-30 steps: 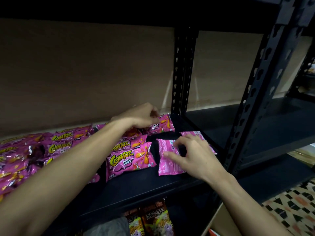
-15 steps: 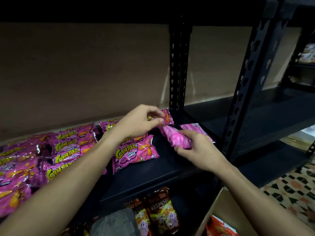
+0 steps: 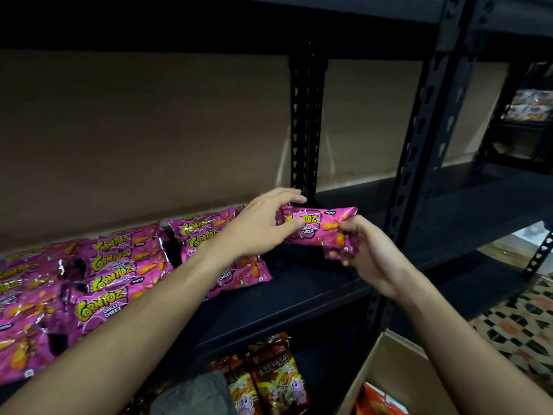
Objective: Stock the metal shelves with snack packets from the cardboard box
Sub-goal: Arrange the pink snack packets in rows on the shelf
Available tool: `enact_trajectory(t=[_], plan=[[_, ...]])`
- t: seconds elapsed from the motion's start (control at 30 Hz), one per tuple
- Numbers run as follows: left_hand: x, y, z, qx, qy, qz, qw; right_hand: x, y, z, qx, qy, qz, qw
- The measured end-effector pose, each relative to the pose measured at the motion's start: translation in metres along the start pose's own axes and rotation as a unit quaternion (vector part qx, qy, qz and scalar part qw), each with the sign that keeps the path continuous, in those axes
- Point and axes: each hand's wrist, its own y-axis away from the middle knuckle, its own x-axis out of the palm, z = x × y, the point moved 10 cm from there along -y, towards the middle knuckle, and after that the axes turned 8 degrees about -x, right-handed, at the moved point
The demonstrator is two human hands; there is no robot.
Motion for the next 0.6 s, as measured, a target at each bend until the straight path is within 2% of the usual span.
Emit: enact_trajectory(t=[0.1,0.17,0.3,0.37,0.43,0.47,0.53,0.6], plan=[[0.018,-0.005,0.0,-0.02,-0.069,0.101,0.992,0.002,0.0,0.006,-0.007,0.047,0.018,0.999],[0.021,-0.009,0.0,-0.016,-0.085,0.134,0.987,-0.002,-0.001,0.006,-0.009,0.074,0.016,0.997],[0.004,-0.018,0.0,-0.011,-0.053,0.121,0.991,-0.012,-0.004,0.009,-0.055,0.049,-0.006,0.997],[-0.011,-0.027,0.006,-0.027,-0.037,0.096,0.994,-0.026,-0.006,0.014,-0.1,0.101,-0.057,0.988],[-0.024,-0.037,0.02,-0.063,-0.022,0.065,0.996,-0.034,-0.006,0.018,-0.137,0.248,-0.098,0.954],[-0.028,-0.042,0.028,-0.083,-0.018,0.05,0.995,-0.031,-0.006,0.02,-0.151,0.334,-0.096,0.926],[-0.026,-0.05,0.045,-0.116,-0.021,0.039,0.992,-0.018,-0.011,0.011,-0.16,0.474,-0.058,0.864],[-0.014,-0.057,0.059,-0.14,-0.032,0.05,0.988,-0.01,-0.017,-0.01,-0.119,0.548,-0.015,0.828]])
